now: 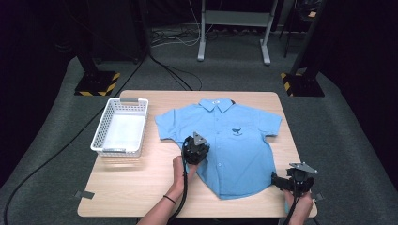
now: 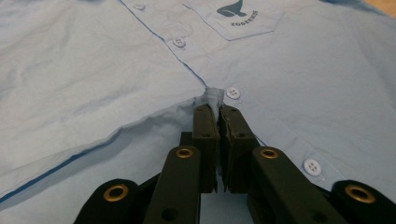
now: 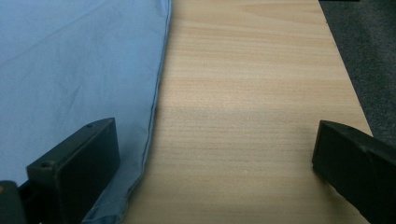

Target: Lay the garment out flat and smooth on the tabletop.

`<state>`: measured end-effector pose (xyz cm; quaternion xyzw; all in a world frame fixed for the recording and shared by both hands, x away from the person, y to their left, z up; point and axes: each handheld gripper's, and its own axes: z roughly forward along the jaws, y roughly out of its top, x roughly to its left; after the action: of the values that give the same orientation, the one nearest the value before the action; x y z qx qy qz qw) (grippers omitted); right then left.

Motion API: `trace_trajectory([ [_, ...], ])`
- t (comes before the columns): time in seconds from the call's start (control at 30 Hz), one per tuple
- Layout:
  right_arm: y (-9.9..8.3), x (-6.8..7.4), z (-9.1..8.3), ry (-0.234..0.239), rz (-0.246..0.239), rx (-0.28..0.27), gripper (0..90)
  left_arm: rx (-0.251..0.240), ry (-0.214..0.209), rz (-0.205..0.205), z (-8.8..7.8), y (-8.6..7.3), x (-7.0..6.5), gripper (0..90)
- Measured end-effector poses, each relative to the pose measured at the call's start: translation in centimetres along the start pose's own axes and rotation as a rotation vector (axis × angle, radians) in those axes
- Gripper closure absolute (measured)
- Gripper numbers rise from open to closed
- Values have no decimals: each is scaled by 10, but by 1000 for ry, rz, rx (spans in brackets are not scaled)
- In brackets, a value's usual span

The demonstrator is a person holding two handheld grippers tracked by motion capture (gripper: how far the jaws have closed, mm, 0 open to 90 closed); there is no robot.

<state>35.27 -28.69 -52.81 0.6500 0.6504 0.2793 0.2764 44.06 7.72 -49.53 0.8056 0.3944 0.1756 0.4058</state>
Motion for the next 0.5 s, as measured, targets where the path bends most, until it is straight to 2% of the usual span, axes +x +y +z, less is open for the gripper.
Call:
trace_trajectory([
  [0.5,0,0,0,-1,1,0,0,-54,3,-16,-29,-15,4,852],
])
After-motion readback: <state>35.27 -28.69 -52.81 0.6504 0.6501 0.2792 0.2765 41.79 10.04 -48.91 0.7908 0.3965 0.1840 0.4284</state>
